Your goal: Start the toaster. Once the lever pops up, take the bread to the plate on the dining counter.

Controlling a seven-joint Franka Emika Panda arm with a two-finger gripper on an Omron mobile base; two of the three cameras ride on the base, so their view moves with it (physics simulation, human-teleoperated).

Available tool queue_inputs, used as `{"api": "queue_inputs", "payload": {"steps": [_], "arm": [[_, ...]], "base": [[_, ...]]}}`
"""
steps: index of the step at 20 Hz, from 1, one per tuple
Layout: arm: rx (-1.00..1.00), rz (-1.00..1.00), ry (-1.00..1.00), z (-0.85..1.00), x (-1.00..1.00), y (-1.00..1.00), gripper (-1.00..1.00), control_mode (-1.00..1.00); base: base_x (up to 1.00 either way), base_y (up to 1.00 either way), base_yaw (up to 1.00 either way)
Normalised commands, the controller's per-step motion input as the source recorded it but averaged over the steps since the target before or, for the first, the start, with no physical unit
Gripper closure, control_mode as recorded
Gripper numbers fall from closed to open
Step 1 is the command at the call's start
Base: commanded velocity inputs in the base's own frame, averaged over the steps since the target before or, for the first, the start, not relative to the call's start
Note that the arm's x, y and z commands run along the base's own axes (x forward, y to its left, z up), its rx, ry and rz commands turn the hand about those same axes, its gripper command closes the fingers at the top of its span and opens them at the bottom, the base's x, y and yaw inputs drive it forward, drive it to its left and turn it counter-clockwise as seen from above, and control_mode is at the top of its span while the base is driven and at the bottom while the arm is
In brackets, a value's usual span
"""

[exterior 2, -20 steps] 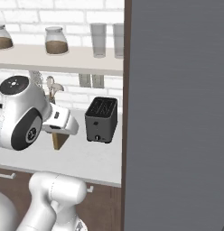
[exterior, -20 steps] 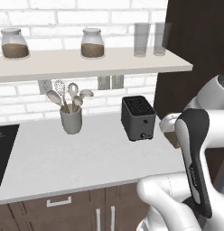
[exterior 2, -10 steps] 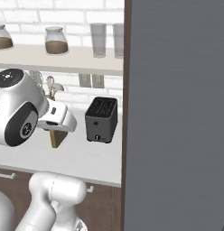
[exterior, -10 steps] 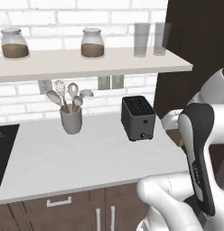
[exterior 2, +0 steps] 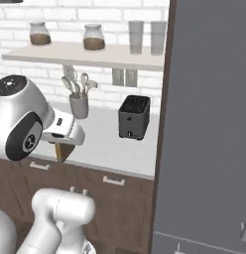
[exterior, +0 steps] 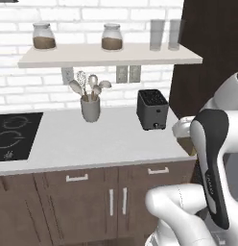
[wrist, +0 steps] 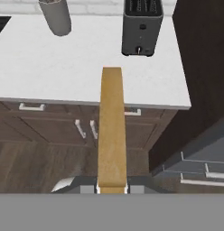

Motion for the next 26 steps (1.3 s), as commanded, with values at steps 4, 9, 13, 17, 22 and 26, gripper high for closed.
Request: {"api": "queue_inputs", "payload": {"steps": [4,9,13,17,22,26], "arm": [[0.00,0.00,0.00,0.00,0.00,0.00,1.00,1.00],[0.00,0.00,0.00,0.00,0.00,0.00,1.00,1.00],[0.00,0.00,0.00,0.00,0.00,0.00,1.00,1.00],[0.00,0.00,0.00,0.00,0.00,0.00,1.00,1.00],[0.00,0.00,0.00,0.00,0.00,0.00,1.00,1.00],[0.00,0.00,0.00,0.00,0.00,0.00,1.00,1.00]], "base": [[-0.58,0.59,0.58],[-0.27,0.43,0.79],[-0.11,0.23,0.91],[-0.10,0.15,0.93],[-0.17,0.10,0.84],[-0.20,0.00,0.83]]}}
